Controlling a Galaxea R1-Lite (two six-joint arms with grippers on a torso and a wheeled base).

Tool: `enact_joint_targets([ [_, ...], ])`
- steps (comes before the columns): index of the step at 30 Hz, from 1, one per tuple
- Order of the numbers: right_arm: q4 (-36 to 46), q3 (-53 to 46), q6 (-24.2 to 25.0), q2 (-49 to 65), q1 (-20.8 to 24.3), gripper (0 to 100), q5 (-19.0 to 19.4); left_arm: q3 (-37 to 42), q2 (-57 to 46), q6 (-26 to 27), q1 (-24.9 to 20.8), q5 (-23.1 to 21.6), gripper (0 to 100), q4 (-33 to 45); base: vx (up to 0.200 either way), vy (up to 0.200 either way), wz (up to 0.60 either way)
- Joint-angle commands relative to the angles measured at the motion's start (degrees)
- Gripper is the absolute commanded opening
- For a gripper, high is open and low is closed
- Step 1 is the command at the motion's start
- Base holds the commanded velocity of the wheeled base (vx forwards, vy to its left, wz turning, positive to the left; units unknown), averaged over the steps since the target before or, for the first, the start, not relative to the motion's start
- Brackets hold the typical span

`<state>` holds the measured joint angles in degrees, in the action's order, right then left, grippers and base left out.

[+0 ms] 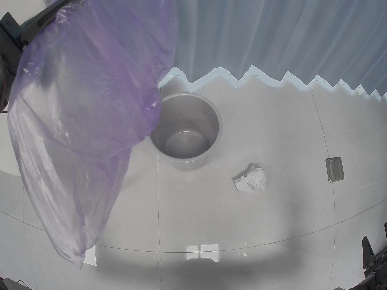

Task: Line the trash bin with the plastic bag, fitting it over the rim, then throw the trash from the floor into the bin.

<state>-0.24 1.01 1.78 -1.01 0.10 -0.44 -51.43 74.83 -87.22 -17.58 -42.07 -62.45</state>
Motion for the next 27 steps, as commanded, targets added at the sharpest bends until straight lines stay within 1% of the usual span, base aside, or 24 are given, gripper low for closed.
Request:
enact_joint_targets([
  [1, -0.02, -1.01, 0.07, 1.01, -0.01, 100, 0.0, 0.02, 4.28, 0.12, 1.76, -1.35, 0, -1.88, 0.0, 0.0, 0.0],
  [5, -0.02, -1.01, 0.07, 1.01, 0.08, 100, 0.0, 0.54, 6.56, 0.21, 2.64, -2.14, 0, -4.43, 0.0, 0.0, 0.0],
  [7, -0.02, -1.01, 0.07, 1.01, 0.08, 100, 0.0, 2.83, 8.49, 0.48, 4.13, -2.93, 0, -6.81, 0.0, 0.0, 0.0],
  [8, -0.02, -1.01, 0.07, 1.01, 0.08, 100, 0.0, 2.83, 8.49, 0.48, 4.13, -2.93, 0, -6.81, 0.0, 0.0, 0.0],
  [11, -0.02, -1.01, 0.07, 1.01, 0.08, 100, 0.0, 5.03, 12.01, 0.39, 7.12, -4.69, 0, -13.31, 0.0, 0.0, 0.0],
  [15, -0.02, -1.01, 0.07, 1.01, -0.01, 100, 0.0, 6.34, 14.73, -0.05, 8.88, -4.95, 0, -19.37, 0.0, 0.0, 0.0],
  [18, -0.02, -1.01, 0.07, 1.01, -0.01, 100, 0.0, 6.7, 15.88, -0.14, 9.76, -4.95, 0, -22.19, 0.0, 0.0, 0.0],
  [22, -0.02, -1.01, 0.07, 1.01, -0.01, 100, 0.0, 8.28, 16.14, -0.23, 9.32, -4.86, 0, -23.86, 0.0, 0.0, 0.0],
  [27, -0.02, -1.01, 0.07, 1.01, -0.01, 100, 0.0, 8.28, 17.72, 0.39, 8.53, -4.86, 0, -26.14, 0.0, 0.0, 0.0],
])
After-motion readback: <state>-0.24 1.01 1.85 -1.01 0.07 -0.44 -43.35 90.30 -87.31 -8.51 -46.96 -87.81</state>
